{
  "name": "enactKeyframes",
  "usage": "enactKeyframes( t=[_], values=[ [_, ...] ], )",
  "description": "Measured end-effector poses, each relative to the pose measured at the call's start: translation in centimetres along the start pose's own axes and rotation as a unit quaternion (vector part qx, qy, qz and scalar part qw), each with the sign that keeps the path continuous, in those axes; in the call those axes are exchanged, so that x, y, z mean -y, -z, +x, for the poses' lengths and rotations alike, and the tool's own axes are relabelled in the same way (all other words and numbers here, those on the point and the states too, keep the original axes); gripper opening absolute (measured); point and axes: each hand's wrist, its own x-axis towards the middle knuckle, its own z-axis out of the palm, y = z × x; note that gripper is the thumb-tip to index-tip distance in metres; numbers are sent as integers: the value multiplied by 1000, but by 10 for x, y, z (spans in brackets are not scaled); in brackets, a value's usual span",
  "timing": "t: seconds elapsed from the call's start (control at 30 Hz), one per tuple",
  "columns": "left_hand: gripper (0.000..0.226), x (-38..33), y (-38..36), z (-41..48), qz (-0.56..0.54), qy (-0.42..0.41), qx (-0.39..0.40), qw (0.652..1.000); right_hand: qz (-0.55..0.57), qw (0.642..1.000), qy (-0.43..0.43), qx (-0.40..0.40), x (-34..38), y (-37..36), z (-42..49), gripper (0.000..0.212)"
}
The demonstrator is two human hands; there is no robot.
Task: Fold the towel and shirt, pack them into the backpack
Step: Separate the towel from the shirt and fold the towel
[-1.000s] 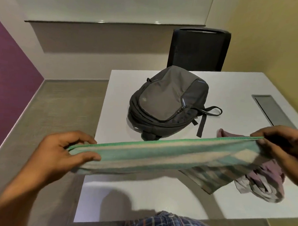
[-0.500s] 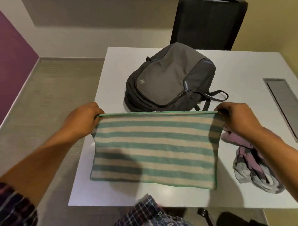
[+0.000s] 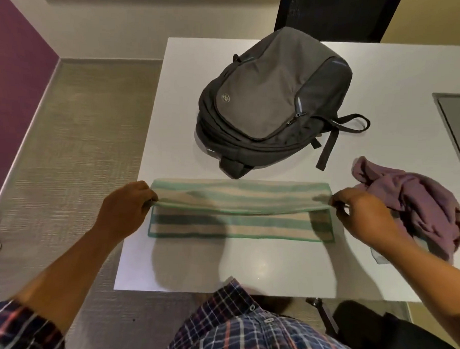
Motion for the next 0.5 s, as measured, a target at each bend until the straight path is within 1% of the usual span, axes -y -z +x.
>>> enactKeyframes(
  t=[0.17,0.2,0.23,0.3,0.33,0.37,0.4,0.43,0.47,0.5],
  values=[
    [10,3,-25,-23,12,24,52,998,-25,999,-6,37,-3,-29,-31,26],
    [12,1,-29,-26,18,26,63,997,-37,997,-9,63,-3,-34,-34,24],
    [13,1,-34,-28,19,32,91,995,-54,993,-10,103,-3,-39,-37,22],
    [16,-2,-42,-32,9,68,198,978,-97,970,-20,222,0,-47,-41,25],
    [22,-4,-43,-33,11,89,267,959,-106,959,-25,262,2,-49,-43,28],
    [29,-5,-46,-35,17,104,314,943,-93,958,-35,269,3,-51,-43,29],
    [34,-5,-47,-35,19,118,324,938,-64,964,-47,252,8,-51,-42,27],
    [35,-6,-50,-34,9,135,298,945,-35,973,-52,222,11,-54,-41,26],
    [35,-8,-52,-33,-7,156,254,954,-28,981,-40,186,14,-57,-38,32],
    [34,-10,-54,-31,-26,178,205,962,-32,987,-14,156,17,-62,-35,44]
  ],
)
